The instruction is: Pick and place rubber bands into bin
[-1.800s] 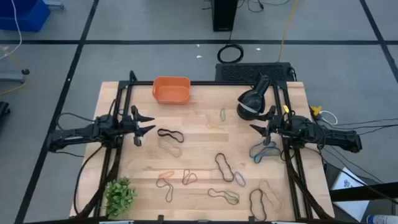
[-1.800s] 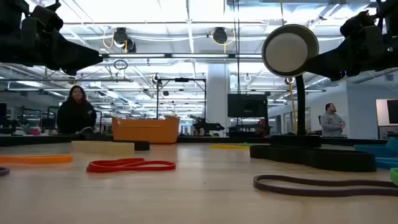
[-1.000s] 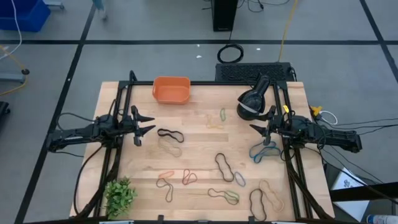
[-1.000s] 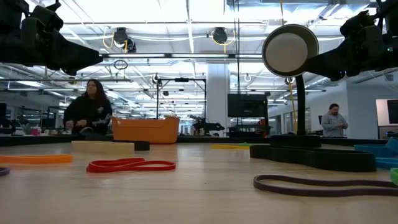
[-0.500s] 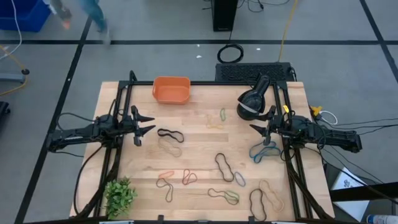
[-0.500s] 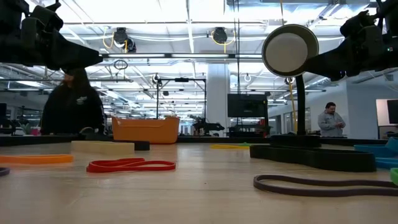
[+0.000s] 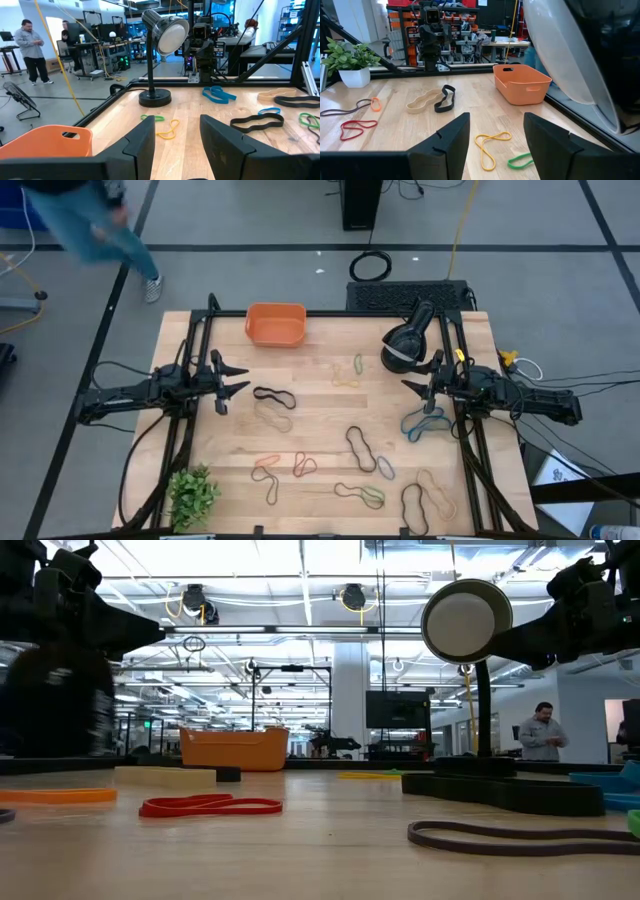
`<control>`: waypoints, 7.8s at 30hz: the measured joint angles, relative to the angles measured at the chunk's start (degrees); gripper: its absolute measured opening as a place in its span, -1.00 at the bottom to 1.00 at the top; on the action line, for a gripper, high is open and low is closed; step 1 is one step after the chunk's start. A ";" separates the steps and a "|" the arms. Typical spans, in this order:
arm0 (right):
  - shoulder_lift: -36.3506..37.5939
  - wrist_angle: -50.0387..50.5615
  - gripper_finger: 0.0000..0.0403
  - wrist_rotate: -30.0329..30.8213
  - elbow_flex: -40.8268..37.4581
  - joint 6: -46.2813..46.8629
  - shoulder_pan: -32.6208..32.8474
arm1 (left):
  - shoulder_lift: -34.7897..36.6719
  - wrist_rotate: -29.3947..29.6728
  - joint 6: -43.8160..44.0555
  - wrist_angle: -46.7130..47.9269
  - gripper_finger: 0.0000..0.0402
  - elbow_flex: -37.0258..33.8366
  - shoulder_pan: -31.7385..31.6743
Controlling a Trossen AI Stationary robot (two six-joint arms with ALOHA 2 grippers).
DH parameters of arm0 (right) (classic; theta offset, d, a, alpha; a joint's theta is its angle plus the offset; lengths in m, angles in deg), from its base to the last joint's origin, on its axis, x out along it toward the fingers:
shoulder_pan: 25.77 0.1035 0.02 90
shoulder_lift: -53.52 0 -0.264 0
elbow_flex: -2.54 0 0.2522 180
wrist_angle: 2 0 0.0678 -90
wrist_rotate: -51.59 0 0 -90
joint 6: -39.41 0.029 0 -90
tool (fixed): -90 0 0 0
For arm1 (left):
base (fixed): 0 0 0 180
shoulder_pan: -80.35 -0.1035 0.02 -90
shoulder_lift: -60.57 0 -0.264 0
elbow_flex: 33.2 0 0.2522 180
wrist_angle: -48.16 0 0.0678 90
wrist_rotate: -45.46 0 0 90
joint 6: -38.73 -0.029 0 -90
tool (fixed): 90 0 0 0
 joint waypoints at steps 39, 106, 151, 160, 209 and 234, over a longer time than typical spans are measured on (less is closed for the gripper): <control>-0.01 0.00 -0.09 -0.01 0.00 7.64 0.01 | 0.00 0.01 -0.53 -0.03 -0.19 0.00 0.00; -0.07 -12.59 -0.09 7.54 -4.20 8.99 0.02 | -93.18 -4.00 -2.40 14.43 -0.48 40.79 -4.19; -13.13 -10.36 -0.23 -13.15 -4.35 4.53 -0.01 | -81.96 27.63 -8.57 42.35 -0.95 77.05 -10.01; -14.89 -10.35 -0.23 -13.38 -4.37 4.53 -0.01 | -82.16 25.16 -7.85 38.66 -0.97 69.47 -21.16; -15.09 -10.79 -0.23 -13.18 -4.39 4.46 0.02 | -89.13 13.33 -1.39 -1.55 -0.73 45.64 -32.99; -15.09 -10.78 -0.23 -13.18 -4.39 4.46 0.02 | -91.30 11.93 0.72 -0.74 -0.58 45.64 -29.88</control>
